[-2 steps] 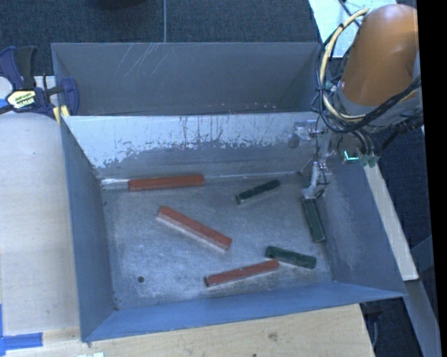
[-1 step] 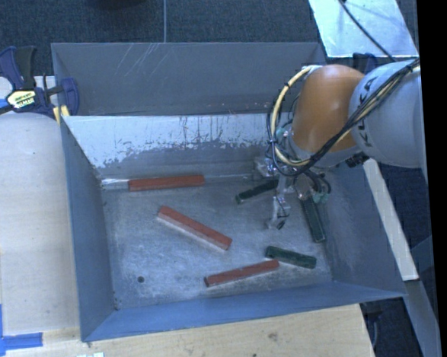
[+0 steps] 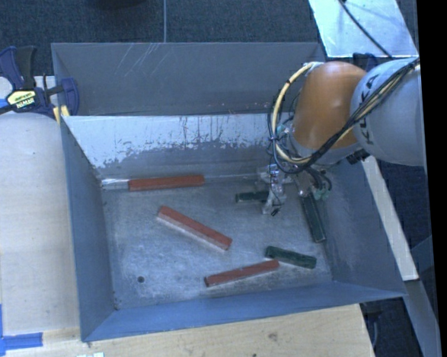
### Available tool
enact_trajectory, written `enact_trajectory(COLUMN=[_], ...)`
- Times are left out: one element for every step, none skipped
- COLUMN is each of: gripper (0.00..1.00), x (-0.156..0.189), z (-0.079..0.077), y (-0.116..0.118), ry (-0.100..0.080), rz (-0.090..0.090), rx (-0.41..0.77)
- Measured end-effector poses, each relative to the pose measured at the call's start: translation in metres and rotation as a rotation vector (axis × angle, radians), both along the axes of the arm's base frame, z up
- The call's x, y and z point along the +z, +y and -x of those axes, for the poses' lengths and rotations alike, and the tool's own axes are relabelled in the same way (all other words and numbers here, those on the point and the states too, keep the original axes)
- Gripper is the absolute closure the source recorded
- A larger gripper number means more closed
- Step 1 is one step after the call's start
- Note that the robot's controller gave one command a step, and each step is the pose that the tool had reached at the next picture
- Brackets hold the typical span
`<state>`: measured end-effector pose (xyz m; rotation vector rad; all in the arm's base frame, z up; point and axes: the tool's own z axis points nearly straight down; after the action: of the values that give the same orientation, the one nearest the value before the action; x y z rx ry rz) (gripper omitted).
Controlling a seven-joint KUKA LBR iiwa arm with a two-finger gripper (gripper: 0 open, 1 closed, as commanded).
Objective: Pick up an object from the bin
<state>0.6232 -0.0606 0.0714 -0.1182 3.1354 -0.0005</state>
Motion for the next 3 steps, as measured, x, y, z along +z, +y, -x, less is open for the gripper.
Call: enact_trajectory(gripper=[1.00, 0.00, 0.00], x=[0.135, 0.130, 0.007], z=[0.029, 0.031, 0.040], y=[0.013, 0.014, 0.008], ry=[-0.009, 0.000, 0.008], rz=[0.001, 0.000, 0.000], rx=[0.031, 0.032, 0.144])
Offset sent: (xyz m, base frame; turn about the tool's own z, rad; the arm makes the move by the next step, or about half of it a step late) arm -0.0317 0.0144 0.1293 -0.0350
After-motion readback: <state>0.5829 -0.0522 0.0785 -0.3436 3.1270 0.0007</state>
